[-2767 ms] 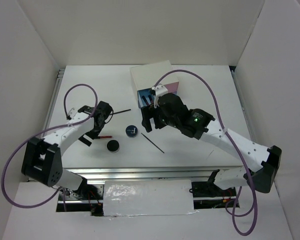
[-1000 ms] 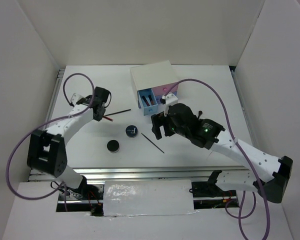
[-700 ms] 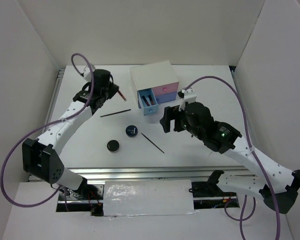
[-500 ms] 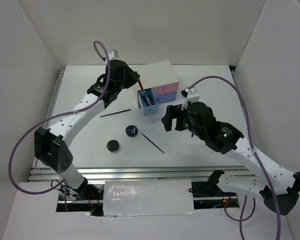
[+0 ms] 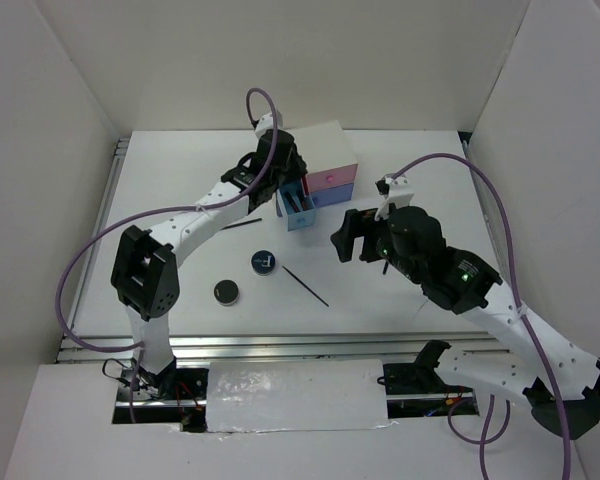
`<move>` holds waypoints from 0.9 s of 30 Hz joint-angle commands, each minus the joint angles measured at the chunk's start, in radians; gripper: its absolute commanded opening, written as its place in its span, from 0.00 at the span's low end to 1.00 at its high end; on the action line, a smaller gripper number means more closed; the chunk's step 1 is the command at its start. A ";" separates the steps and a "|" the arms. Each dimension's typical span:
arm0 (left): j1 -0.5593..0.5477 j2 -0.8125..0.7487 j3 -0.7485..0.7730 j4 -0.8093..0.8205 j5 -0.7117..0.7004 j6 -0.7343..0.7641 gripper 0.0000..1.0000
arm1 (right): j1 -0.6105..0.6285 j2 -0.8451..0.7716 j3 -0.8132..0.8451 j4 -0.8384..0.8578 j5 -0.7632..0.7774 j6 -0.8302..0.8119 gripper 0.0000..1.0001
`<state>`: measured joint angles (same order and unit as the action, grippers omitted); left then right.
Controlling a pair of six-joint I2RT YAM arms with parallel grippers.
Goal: Organize the makeup
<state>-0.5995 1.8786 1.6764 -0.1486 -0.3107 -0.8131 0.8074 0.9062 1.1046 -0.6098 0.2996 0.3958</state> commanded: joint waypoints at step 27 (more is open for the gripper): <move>-0.002 -0.295 -0.103 -0.020 -0.145 0.012 0.78 | -0.051 0.103 -0.034 0.096 -0.057 0.001 0.94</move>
<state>-0.5991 1.6981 1.5673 -0.1654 -0.3985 -0.8120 0.7776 0.9798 1.0863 -0.5964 0.2707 0.3931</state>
